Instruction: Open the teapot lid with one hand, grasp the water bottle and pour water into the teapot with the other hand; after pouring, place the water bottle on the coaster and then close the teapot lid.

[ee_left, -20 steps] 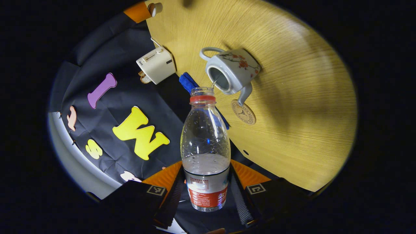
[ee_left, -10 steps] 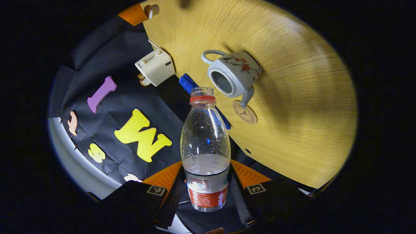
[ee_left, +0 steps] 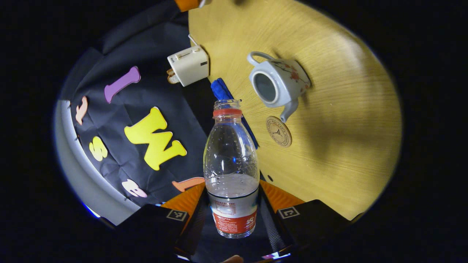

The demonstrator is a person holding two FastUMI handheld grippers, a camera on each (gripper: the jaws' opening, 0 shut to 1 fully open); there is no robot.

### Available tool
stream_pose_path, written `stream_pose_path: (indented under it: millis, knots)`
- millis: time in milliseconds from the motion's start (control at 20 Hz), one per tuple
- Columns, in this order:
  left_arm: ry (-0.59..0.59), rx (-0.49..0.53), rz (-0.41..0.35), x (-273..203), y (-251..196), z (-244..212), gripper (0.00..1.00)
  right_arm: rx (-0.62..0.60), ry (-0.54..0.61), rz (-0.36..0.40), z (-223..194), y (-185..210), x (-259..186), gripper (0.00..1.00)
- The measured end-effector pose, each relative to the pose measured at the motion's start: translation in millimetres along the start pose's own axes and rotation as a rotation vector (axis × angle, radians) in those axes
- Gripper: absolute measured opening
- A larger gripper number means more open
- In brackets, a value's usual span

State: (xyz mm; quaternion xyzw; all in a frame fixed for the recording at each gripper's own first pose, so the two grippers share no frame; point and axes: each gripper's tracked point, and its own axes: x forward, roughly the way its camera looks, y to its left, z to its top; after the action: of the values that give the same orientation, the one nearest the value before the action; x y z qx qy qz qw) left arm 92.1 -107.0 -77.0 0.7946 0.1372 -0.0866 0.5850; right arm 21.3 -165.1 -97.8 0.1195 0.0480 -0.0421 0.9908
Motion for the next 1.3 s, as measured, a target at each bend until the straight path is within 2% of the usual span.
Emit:
stream_pose_path:
  millis: [50,450,650,800,900,1000,1150,1300]
  knots:
    - [-0.009,-0.089,-0.016,3.0,-0.1,-2.6,0.75,0.002,0.0,-0.005,0.1,-1.9,0.2,0.0]
    - [-0.1,-0.632,-0.019,25.5,17.9,-22.5,0.75,-0.005,0.026,0.0,-11.7,3.9,2.5,0.0]
    - [-0.09,-0.857,0.067,30.9,34.2,-38.9,0.76,-0.004,0.008,0.013,-11.0,13.2,-0.5,0.0]
    - [-0.129,-1.116,0.112,37.4,38.6,-43.8,0.75,-0.015,-0.007,0.028,-11.2,21.4,-3.1,0.0]
    - [-0.16,-1.298,0.104,46.9,36.3,-40.3,0.76,-0.032,-0.008,0.031,-12.2,23.8,-2.3,0.0]
    - [-0.141,-1.452,0.092,59.7,25.6,-40.6,0.76,-0.043,-0.004,0.029,-14.4,23.0,-1.1,0.0]
    - [-0.148,-1.617,0.116,72.1,20.9,-36.6,0.77,-0.045,0.005,0.024,-16.7,21.7,1.1,0.0]
    - [-0.197,-1.77,0.076,87.8,15.2,-19.9,0.77,-0.053,0.001,0.024,-17.2,21.4,0.7,0.0]
